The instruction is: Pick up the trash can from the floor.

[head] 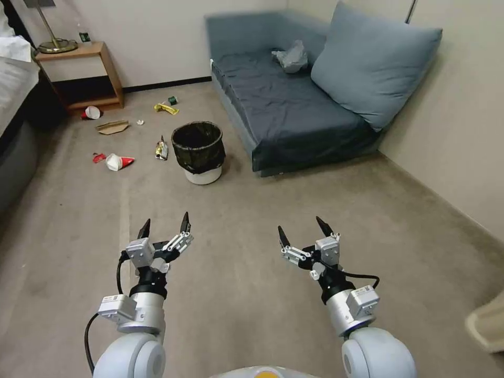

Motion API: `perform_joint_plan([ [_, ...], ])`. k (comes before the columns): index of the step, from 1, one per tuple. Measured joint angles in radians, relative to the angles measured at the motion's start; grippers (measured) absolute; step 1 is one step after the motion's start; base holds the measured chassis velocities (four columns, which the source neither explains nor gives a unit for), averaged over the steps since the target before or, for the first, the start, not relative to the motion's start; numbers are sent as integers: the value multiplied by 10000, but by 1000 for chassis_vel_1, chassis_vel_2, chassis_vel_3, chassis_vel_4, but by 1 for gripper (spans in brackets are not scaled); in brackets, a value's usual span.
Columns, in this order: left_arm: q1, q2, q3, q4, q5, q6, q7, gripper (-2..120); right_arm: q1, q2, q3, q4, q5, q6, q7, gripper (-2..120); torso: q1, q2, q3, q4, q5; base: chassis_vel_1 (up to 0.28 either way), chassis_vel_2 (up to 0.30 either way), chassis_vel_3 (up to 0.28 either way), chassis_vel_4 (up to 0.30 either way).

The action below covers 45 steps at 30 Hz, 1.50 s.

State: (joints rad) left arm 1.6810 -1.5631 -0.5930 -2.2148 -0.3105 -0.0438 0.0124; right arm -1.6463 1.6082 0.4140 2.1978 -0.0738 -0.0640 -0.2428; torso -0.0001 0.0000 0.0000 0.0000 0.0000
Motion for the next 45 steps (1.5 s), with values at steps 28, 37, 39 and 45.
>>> perform_joint_plan([
  [28,-68,-57,28,143,44,-2,-6,100,88,-1,35,-95,169,31,0,100,0,-1,0,0,-1,-276,271,277,-272],
  [37,-99,-15,-15,154,0,3,-24,100,90,-1,41,-102,171,55,-6,100,2,-2,2,0,0,-198,195,184,-197],
  [39,-116,-13,-22,155,-14,16,-46,100,90,-1,41,-104,171,57,-6,100,2,-2,2,0,1,0,0,0,0],
  [45,-454,112,-230,207,-332,388,-304,100,77,-1,41,-104,171,76,-20,100,0,-1,-1,1,0,28,-37,-26,32],
])
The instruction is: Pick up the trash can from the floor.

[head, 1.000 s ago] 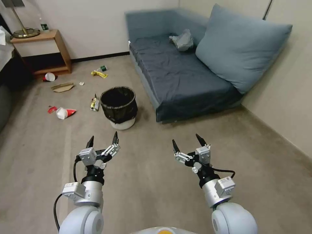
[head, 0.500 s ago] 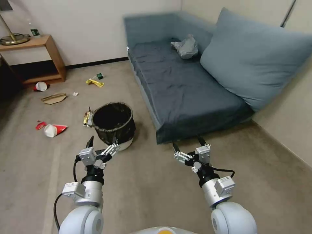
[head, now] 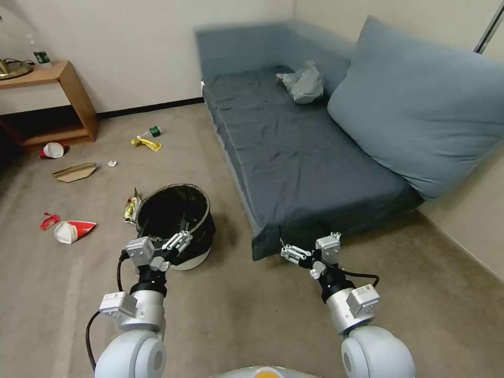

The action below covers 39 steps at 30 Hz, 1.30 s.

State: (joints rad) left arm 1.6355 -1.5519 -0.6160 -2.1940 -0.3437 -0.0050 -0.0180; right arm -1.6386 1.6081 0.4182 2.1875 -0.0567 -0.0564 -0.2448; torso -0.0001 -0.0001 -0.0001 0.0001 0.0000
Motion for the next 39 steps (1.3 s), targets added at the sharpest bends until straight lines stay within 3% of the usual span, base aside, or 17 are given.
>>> perform_joint_plan([
  [5,-656,238,-278,231,-713,625,-375,100,-8,0,3,0,0,23,-16,100,1,0,1,0,0,0,0,0,0],
  [7,-1383,507,-496,515,-1306,1322,-722,100,-14,0,6,0,2,44,-29,100,1,0,2,-1,-1,0,0,0,0],
  [13,-2517,967,-564,994,-1611,2301,-1236,100,-61,0,50,72,57,158,-132,100,1,0,1,-1,-1,0,0,0,0],
  [19,-3684,1067,-377,1715,-1897,3308,-2466,100,-83,0,78,113,90,215,-180,100,1,0,2,-2,0,0,0,0,0],
  [28,-4347,910,-361,3063,-1610,3455,-3653,100,-2,0,242,144,276,224,-193,100,1,0,2,0,1,0,0,0,0],
  [39,-4765,716,-173,4324,-1484,3524,-3895,100,-5,0,316,163,322,243,-193,100,1,0,2,-1,1,0,0,0,0],
])
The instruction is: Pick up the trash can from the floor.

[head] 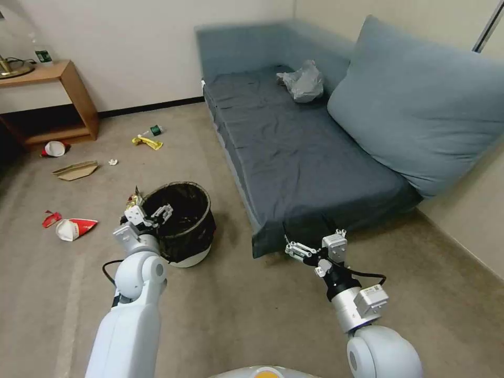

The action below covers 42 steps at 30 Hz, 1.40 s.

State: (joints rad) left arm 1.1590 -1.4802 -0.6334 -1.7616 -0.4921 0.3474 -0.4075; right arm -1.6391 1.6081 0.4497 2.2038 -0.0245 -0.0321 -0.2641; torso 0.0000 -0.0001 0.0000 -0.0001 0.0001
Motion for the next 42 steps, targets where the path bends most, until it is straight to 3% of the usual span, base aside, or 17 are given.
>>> perform_joint_plan([
  [18,-41,-77,-97,690,145,10,-343,95,103,0,32,14,47,15,9,100,-1,1,0,1,-1,0,0,0,0],
  [21,-124,-116,-76,834,71,195,-335,88,114,0,25,6,53,12,14,100,0,1,0,1,-1,0,0,0,0],
  [23,-237,-168,-84,1078,59,290,-327,74,109,0,97,58,236,30,14,100,-1,1,-1,1,6,0,0,0,0],
  [26,-242,-187,-86,1133,78,291,-317,70,109,0,125,64,292,33,14,100,-1,2,-2,5,7,0,0,0,0],
  [31,-211,-200,-108,1176,104,276,-288,46,117,0,166,77,362,33,14,100,-1,2,-2,4,3,0,0,0,0],
  [35,-202,-198,-129,1176,103,269,-268,37,141,0,165,63,383,37,14,100,-1,2,-2,3,0,0,0,0,0],
  [40,-157,-163,-202,1176,87,258,-232,15,177,0,161,45,422,39,13,100,-1,2,-2,0,-2,0,0,0,0],
  [42,-157,-163,-202,1176,87,258,-232,15,177,0,161,45,422,39,13,100,-1,2,-2,0,-2,0,0,0,0],
])
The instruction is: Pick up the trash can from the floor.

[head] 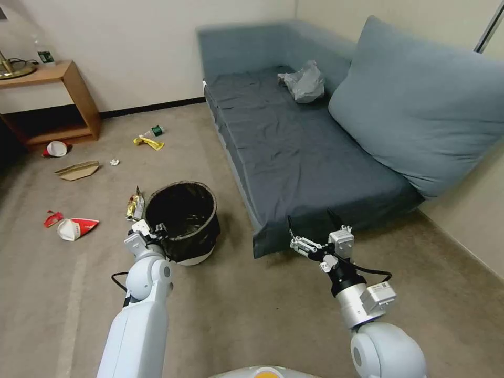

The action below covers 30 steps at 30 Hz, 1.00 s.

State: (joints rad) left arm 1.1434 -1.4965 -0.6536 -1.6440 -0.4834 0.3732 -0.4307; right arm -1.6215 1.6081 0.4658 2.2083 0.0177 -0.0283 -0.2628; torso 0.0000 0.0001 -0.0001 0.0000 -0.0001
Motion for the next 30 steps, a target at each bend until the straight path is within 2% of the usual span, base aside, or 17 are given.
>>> perform_joint_plan([
  [1,16,4,-27,2,0,-16,14,5,8,0,2,0,35,-8,-3,100,0,0,1,-1,-1,0,0,0,0],
  [8,215,68,-117,-299,-41,-41,32,5,1,0,41,8,108,-22,-7,100,0,-1,2,-4,-9,0,0,0,0],
  [10,514,153,-200,-911,-148,-12,44,5,1,0,51,17,132,-24,-10,100,1,-1,2,-2,-4,0,0,0,0],
  [11,514,153,-200,-911,-148,-12,44,5,1,0,51,17,132,-24,-10,100,1,-1,2,-2,-4,0,0,0,0],
  [13,905,243,-298,-1762,-282,63,73,5,2,0,52,53,148,-26,-12,100,1,-1,3,2,-1,0,0,0,0],
  [14,905,243,-298,-1762,-282,63,73,5,2,0,52,53,148,-26,-12,100,1,-1,3,2,-1,0,0,0,0],
  [16,1324,339,-413,-2733,-474,160,131,5,-21,0,41,88,152,-26,-14,100,0,-1,2,-1,3,0,0,0,0],
  [19,1510,368,-472,-3152,-597,215,150,5,-36,0,36,104,153,-21,-15,100,0,-1,3,1,2,0,0,0,0],
  [22,1986,384,-647,-4356,-909,345,163,5,-93,0,15,177,160,7,-19,100,1,-1,2,0,2,0,0,0,0],
  [23,1986,384,-647,-4356,-909,345,163,5,-93,0,15,177,160,7,-19,100,1,-1,2,0,2,0,0,0,0],
  [25,2253,384,-747,-5142,-1086,437,140,5,-124,0,0,245,171,17,-22,100,0,-1,2,0,1,0,0,0,0],
  [26,2253,384,-747,-5142,-1086,437,140,5,-124,0,0,245,171,17,-22,100,0,-1,2,0,1,0,0,0,0],
  [28,2458,386,-828,-5854,-1221,525,129,5,-163,0,-20,290,174,28,-26,100,0,0,1,0,3,0,0,0,0],
  [29,2458,386,-828,-5854,-1221,525,129,5,-163,0,-20,290,174,28,-26,100,0,0,1,0,3,0,0,0,0],
  [30,2562,380,-871,-6203,-1282,567,123,5,-186,0,-40,319,174,36,-28,100,0,-1,1,0,2,0,0,0,0],
])
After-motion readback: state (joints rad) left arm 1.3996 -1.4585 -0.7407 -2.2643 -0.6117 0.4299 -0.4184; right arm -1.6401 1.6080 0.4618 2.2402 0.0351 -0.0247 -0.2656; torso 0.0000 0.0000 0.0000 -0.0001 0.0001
